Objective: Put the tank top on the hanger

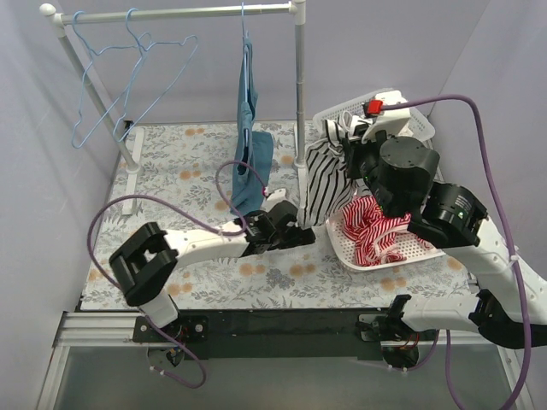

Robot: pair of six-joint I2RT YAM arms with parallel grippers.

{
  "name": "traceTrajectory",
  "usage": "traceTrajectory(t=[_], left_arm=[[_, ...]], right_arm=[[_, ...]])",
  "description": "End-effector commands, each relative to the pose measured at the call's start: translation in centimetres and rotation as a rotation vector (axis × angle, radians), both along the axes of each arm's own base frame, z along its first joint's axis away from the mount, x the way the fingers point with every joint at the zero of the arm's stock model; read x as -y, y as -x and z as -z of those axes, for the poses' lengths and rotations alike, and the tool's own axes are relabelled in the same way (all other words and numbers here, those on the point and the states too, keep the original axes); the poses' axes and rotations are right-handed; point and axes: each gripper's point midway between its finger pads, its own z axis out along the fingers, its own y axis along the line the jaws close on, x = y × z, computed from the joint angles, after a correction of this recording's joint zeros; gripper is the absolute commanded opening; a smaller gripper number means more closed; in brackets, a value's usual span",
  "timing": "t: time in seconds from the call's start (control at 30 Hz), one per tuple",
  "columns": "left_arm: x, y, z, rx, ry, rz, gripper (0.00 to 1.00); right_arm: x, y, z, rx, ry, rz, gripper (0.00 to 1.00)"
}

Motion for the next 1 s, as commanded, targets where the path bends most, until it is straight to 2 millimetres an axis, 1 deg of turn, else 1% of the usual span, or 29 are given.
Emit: traceTrajectory(t=[0.0, 0.03, 0.1, 0.13, 0.17, 0.2, 0.23, 0.27, 0.3, 0.33, 0.37, 0.4, 0.43, 0.47, 0.5, 0.53, 0.57, 0.6, 0.63, 0.67, 0.73, 0.77, 0.8, 0.87, 0.9, 0.93, 0.97], left_arm=[[-6.9, 0.6, -4.6, 0.086, 0.007, -0.148, 0.98], [-9.8, 1.4, -2.7, 0.051, -0.055, -0.186, 0.98], [-12.8, 1.8, -3.3, 0.063, -0.052, -0.258, 0.98], [-15.0, 2.1, -5.0, 0.081, -0.019, -0.303, 0.98], [-16.5, 2.5, -4.8, 0.078, -0.026, -0.328, 0.98], [-17.6, 2.5, -5.3, 0.091, -0.020, -0.355, 0.98], [-19.4, 2.8, -6.7, 0.111, -0.001, -0.390, 0.98], [-20.1, 2.8, -7.4, 0.125, 0.003, -0.409, 0.98], [-21.5, 3.0, -8.0, 0.145, -0.017, -0.439, 0.98], [-22.0, 3.1, -8.7, 0.159, -0.012, -0.449, 0.98], [-22.4, 3.1, -10.3, 0.190, 0.016, -0.458, 0.98], [-22.7, 3.0, -10.9, 0.206, 0.010, -0.461, 0.98], [-23.3, 3.2, -11.0, 0.207, -0.013, -0.469, 0.98], [-23.4, 3.2, -11.3, 0.214, -0.022, -0.465, 0.98], [-23.4, 3.1, -12.0, 0.225, -0.019, -0.460, 0.98], [-23.4, 3.0, -12.1, 0.233, -0.034, -0.446, 0.98], [-23.3, 3.0, -12.2, 0.236, -0.041, -0.435, 0.98], [-23.1, 2.8, -12.2, 0.237, -0.051, -0.425, 0.98], [-22.8, 2.6, -12.2, 0.252, -0.063, -0.401, 0.98], [-22.3, 2.5, -12.0, 0.251, -0.066, -0.374, 0.98], [-21.3, 2.0, -11.0, 0.244, -0.098, -0.319, 0.98], [-20.3, 2.2, -10.4, 0.224, -0.097, -0.272, 0.98], [-19.5, 1.9, -9.7, 0.210, -0.108, -0.245, 0.98], [-18.9, 1.9, -8.3, 0.177, -0.128, -0.219, 0.98], [-18.7, 1.8, -8.0, 0.175, -0.128, -0.213, 0.98], [-18.6, 1.8, -7.0, 0.158, -0.145, -0.209, 0.98], [-18.4, 1.7, -6.8, 0.159, -0.146, -0.197, 0.97]], right_arm=[[-2.2, 0.0, -2.0, 0.020, -0.080, -0.074, 0.01], [-2.9, -0.1, -1.8, 0.011, -0.082, -0.089, 0.01], [-4.3, 0.1, -1.4, -0.009, -0.092, -0.141, 0.01], [-5.2, -0.1, -0.6, -0.028, -0.083, -0.162, 0.01], [-6.6, 0.2, -0.1, -0.051, -0.104, -0.213, 0.01], [-7.3, 0.4, 0.5, -0.068, -0.109, -0.237, 0.01], [-8.0, 0.4, 1.5, -0.090, -0.107, -0.259, 0.01], [-9.5, 0.8, 3.6, -0.138, -0.113, -0.308, 0.01], [-10.3, 1.0, 5.4, -0.176, -0.103, -0.335, 0.04], [-11.1, 1.6, 6.6, -0.204, -0.111, -0.376, 0.09], [-12.4, 2.9, 11.7, -0.301, -0.060, -0.458, 0.16], [-13.3, 3.4, 13.0, -0.320, -0.096, -0.498, 0.34], [-13.1, 4.4, 14.1, -0.339, -0.110, -0.526, 0.44], [-13.2, 5.3, 16.3, -0.378, -0.101, -0.562, 0.52], [-12.6, 5.9, 20.0, -0.437, -0.071, -0.558, 0.66], [-11.9, 6.4, 20.7, -0.445, -0.076, -0.556, 0.71], [-11.4, 6.5, 21.7, -0.457, -0.070, -0.539, 0.73], [-10.6, 6.8, 23.6, -0.483, -0.042, -0.520, 0.77], [-9.6, 6.6, 23.8, -0.476, -0.046, -0.481, 0.78], [-9.1, 6.5, 24.3, -0.479, -0.039, -0.458, 0.79], [-8.0, 6.2, 25.6, -0.495, -0.021, -0.399, 0.79], [-7.7, 6.1, 26.2, -0.506, -0.011, -0.380, 0.79], [-7.7, 5.9, 26.7, -0.520, -0.002, -0.370, 0.78], [-7.9, 5.8, 27.5, -0.548, 0.003, -0.371, 0.76], [-8.2, 5.8, 28.1, -0.563, 0.014, -0.374, 0.75], [-8.5, 5.8, 28.4, -0.571, 0.015, -0.383, 0.75], [-8.8, 5.7, 28.6, -0.572, 0.019, -0.387, 0.74]])
